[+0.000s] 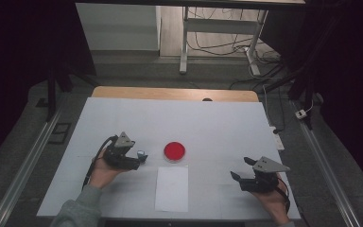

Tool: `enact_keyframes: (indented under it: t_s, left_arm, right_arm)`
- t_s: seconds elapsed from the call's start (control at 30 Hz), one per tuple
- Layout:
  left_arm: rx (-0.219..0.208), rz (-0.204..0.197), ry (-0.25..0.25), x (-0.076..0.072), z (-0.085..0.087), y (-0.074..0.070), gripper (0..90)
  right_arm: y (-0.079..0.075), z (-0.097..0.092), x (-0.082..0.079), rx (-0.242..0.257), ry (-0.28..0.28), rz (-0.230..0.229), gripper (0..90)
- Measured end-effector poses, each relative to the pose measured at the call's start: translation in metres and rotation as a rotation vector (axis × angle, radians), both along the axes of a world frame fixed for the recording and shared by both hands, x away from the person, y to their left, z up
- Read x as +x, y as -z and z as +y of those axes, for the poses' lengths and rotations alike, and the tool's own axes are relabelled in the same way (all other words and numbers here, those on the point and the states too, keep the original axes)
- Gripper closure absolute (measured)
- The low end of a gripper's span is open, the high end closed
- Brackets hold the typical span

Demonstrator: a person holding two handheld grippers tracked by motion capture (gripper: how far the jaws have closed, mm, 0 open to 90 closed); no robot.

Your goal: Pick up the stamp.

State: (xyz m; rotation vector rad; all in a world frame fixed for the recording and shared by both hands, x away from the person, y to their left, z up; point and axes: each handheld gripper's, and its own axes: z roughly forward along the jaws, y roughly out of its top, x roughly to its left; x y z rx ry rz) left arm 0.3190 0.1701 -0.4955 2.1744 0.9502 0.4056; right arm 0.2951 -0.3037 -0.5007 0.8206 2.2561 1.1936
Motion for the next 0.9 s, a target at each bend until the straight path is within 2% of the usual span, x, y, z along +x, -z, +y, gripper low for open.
enact_keyframes:
  t_s: [0.33, 0.57, 0.9]
  left_arm:
    - [0.035, 0.012, 0.017, 0.006, -0.006, 0.008, 30.9]
    - [0.044, 0.018, -0.006, 0.006, -0.009, 0.011, 34.9]
    - [0.051, 0.029, -0.062, 0.004, -0.013, 0.014, 39.7]
  right_arm:
    - [0.001, 0.001, 0.0, -0.006, 0.002, 0.007, 22.9]
    - [0.001, 0.0, 0.0, -0.007, 0.004, 0.009, 22.9]
    - [0.001, 0.0, 0.0, -0.01, 0.005, 0.009, 23.0]
